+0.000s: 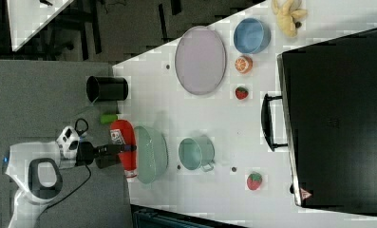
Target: Pick Ketchup from the table and place it in strainer.
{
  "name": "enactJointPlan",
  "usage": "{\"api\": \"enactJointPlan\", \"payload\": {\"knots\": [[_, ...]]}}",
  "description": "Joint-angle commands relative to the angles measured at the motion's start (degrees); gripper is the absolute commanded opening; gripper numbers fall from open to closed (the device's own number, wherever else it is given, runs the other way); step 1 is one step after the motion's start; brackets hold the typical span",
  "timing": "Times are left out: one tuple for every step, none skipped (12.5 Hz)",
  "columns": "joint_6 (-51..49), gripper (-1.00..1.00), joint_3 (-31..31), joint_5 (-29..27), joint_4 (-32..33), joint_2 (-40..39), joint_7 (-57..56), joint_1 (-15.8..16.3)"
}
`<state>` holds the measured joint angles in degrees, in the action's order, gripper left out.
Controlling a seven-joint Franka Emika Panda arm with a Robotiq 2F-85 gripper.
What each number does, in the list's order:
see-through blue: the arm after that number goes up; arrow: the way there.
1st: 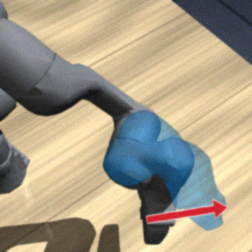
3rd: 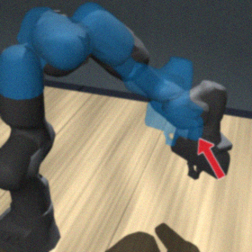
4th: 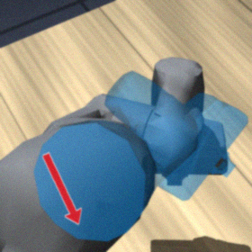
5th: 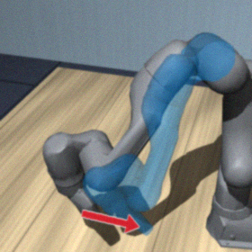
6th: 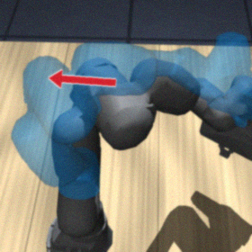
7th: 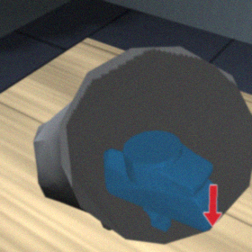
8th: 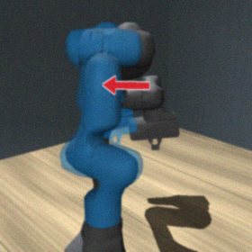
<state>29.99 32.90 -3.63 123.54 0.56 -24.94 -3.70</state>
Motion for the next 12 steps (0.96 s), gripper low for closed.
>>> {"api": "enactJointPlan", "payload": {"knots": [[8.0,0.22,4.3,-1.1,-0.2,-5.2,18.9,1.8],[11.7,0.22,5.8,-1.1,-0.3,-8.0,22.0,1.9],[15.1,0.22,7.0,-0.9,-0.3,-11.0,24.3,2.2],[18.2,0.22,7.9,-0.4,-0.2,-13.8,25.8,2.7],[21.0,0.22,8.2,0.0,-0.1,-16.6,26.8,3.5],[23.6,0.22,8.1,0.7,-0.1,-19.2,27.7,4.3],[26.2,0.31,7.7,1.5,-0.1,-21.7,28.3,4.9],[28.7,0.52,7.4,2.6,-0.1,-23.9,28.5,5.3],[30.3,0.73,7.0,3.7,-0.1,-25.8,28.6,5.5],[31.2,0.95,6.7,4.4,-0.1,-26.9,28.6,5.4],[31.3,1.0,6.4,4.4,-0.2,-26.8,28.7,5.4],[31.1,1.0,6.3,4.1,-0.3,-25.6,30.3,5.0]]}}
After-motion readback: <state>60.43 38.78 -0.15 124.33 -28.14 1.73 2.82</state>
